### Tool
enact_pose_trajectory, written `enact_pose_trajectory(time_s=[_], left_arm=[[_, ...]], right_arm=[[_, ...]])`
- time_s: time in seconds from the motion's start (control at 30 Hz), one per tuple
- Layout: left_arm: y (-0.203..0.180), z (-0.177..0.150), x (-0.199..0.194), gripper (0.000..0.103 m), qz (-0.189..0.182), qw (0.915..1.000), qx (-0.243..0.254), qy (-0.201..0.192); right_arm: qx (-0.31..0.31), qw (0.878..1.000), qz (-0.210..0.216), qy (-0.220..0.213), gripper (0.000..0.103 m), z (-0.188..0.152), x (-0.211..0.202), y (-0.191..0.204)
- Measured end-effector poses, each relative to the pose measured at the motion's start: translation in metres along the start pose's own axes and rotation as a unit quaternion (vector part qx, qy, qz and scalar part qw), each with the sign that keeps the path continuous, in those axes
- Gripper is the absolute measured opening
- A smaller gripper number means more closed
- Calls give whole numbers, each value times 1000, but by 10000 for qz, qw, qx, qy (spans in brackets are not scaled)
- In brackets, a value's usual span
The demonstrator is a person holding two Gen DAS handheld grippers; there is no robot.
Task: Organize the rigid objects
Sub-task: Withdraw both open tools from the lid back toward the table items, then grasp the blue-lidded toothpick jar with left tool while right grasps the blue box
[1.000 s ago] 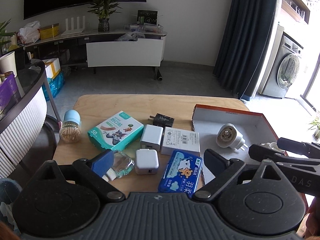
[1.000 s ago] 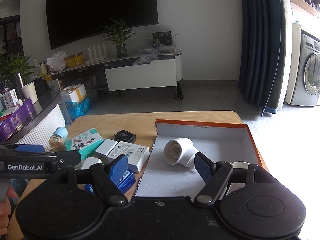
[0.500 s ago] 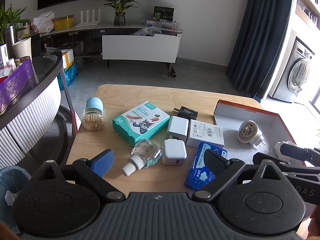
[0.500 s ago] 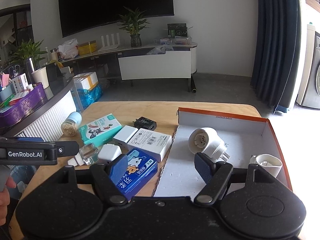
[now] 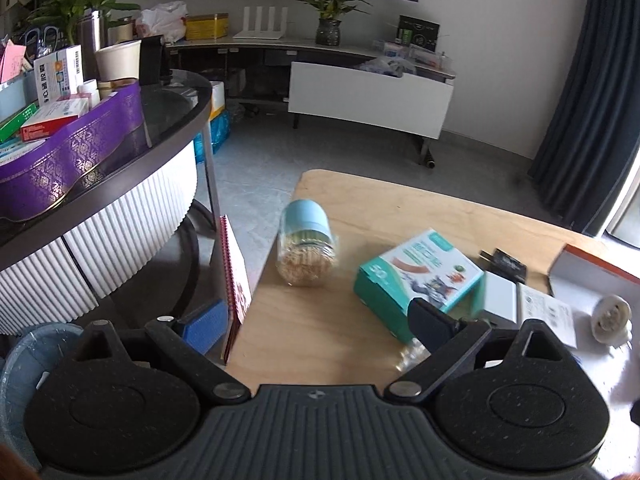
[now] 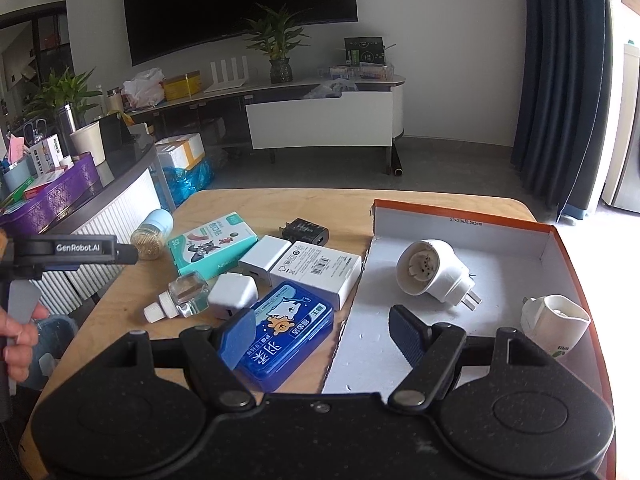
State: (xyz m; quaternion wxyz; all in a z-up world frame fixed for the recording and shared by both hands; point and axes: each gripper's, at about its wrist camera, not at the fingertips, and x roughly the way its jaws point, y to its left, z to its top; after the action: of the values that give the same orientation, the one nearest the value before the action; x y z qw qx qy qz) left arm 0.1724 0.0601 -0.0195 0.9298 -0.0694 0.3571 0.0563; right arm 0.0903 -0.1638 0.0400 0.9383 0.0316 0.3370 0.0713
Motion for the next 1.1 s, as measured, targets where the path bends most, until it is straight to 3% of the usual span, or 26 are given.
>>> enact_pose_trajectory(time_s=[0.23, 0.47, 0.5, 0.57, 0.7, 0.87, 1.1], left_arm=[[15, 31, 52, 99, 158, 9998, 11, 120], [9, 32, 85, 97, 100, 9990, 294, 323], [9, 30, 88, 93, 33, 9989, 318, 336], [7, 27, 93, 69, -28, 9986, 355, 382], [9, 23, 89, 51, 20, 9992, 353, 201], [9, 19, 75, 50, -89, 9986, 500, 111], [-7, 10, 28, 50, -559, 9961, 673, -70]], right_arm=[[45, 10000, 66, 26, 87, 0, 7, 8], [115, 9999, 68, 78, 87, 0, 15, 12], [155, 9998, 71, 91, 87, 0, 16, 12], [203, 9997, 63, 117, 87, 0, 18, 12], [211, 9997, 19, 156, 87, 0, 20, 13], [390, 9987, 101, 315, 87, -1, 29, 20], [941, 9938, 91, 584, 87, -1, 47, 28]])
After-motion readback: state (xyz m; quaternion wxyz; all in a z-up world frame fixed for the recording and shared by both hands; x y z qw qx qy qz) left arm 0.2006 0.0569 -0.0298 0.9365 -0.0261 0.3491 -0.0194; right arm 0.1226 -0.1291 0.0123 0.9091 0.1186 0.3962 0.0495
